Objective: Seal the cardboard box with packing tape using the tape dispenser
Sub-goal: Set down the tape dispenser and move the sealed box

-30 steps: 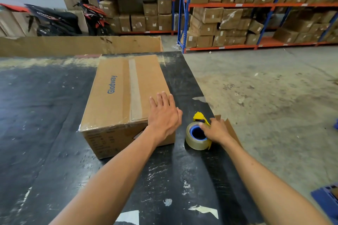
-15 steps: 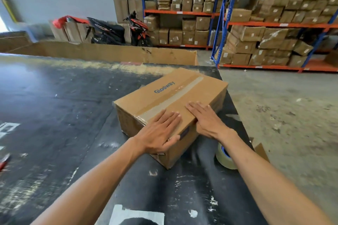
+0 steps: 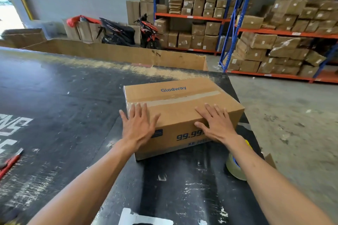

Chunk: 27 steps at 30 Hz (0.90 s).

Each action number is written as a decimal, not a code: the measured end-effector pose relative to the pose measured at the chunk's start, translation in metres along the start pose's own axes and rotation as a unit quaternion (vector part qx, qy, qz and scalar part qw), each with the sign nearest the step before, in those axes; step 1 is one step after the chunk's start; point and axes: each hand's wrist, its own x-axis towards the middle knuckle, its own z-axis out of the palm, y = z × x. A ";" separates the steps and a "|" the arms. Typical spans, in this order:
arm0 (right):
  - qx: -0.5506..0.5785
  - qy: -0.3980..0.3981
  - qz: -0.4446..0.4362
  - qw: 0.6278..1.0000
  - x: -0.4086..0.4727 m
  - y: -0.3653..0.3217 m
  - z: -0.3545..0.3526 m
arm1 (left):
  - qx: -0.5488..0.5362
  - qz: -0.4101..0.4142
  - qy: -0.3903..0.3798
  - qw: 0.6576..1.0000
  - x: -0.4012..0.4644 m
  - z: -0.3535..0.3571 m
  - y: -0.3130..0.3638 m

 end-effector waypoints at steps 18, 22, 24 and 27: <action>0.085 0.006 0.183 0.979 -0.013 0.019 -0.003 | 0.003 -0.099 0.020 0.995 0.053 -0.006 -0.045; 0.034 0.018 0.171 0.985 -0.019 0.023 -0.012 | 0.037 -0.033 -0.021 0.999 0.049 0.001 -0.050; 0.028 0.014 0.143 0.989 -0.013 0.027 -0.012 | 0.047 0.028 -0.026 0.998 0.048 0.001 -0.056; 0.075 0.020 0.118 0.990 -0.007 0.026 -0.001 | 0.069 0.051 -0.026 0.996 0.050 -0.003 -0.060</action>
